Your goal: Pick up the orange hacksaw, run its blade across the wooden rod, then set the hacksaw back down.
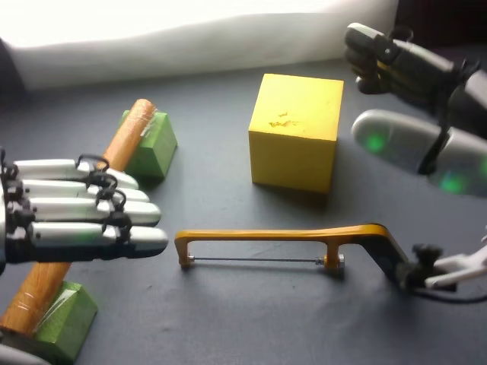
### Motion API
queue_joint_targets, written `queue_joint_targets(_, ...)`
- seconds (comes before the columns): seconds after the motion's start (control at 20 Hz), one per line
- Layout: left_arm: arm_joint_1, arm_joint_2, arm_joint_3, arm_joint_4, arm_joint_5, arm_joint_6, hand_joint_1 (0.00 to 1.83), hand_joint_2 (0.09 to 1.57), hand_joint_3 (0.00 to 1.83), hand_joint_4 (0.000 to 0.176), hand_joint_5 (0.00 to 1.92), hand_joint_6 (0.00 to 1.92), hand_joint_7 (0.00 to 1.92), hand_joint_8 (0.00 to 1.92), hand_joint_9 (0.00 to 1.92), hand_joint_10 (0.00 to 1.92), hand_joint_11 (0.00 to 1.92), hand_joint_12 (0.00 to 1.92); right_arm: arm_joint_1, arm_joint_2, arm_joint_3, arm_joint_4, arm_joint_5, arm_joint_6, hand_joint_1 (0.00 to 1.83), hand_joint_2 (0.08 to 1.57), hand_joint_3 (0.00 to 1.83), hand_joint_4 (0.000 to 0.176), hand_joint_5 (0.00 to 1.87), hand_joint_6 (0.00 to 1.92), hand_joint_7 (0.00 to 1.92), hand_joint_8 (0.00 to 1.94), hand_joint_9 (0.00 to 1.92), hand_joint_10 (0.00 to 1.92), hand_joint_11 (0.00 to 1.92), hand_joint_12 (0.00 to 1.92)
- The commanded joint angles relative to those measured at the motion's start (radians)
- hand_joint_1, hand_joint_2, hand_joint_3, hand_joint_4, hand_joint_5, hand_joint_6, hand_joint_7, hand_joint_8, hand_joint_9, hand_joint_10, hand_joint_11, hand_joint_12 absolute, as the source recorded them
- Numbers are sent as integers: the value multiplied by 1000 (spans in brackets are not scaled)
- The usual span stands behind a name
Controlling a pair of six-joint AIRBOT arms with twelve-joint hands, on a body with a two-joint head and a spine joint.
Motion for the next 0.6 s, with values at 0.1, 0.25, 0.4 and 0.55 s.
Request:
queue_joint_targets(0.1, -6, -13, 33, -77, -184, 0, 509, 1209, 1, 0, 631, 63, 635, 42, 788, 119, 509, 882, 34, 38, 36, -250, 93, -18, 582, 1120, 6, 0, 864, 923, 909, 1158, 861, 1362, 796, 1738)
queue_joint_targets(0.25, 10, -26, 67, -96, -240, -1, 477, 1256, 4, 0, 882, 1104, 1059, 862, 943, 1155, 743, 1468, 92, 69, 76, -557, 72, -72, 611, 1124, 0, 0, 712, 1855, 980, 1921, 1148, 1907, 1299, 1917)
queue_joint_targets(0.4, 22, -26, 89, -98, -259, -8, 403, 1267, 0, 0, 930, 1905, 1018, 1898, 1088, 1905, 1134, 1913, 117, 92, 80, -716, 93, -167, 529, 1242, 13, 0, 1124, 1920, 1341, 1941, 1502, 1921, 1666, 1921)
queue_joint_targets(0.55, 22, -26, 95, -85, -282, -16, 306, 1348, 12, 0, 1282, 1921, 1332, 1921, 1352, 1921, 1456, 1921, 139, 101, 115, -911, 154, -195, 498, 1375, 23, 0, 1148, 1921, 1339, 1941, 1519, 1921, 1720, 1921)
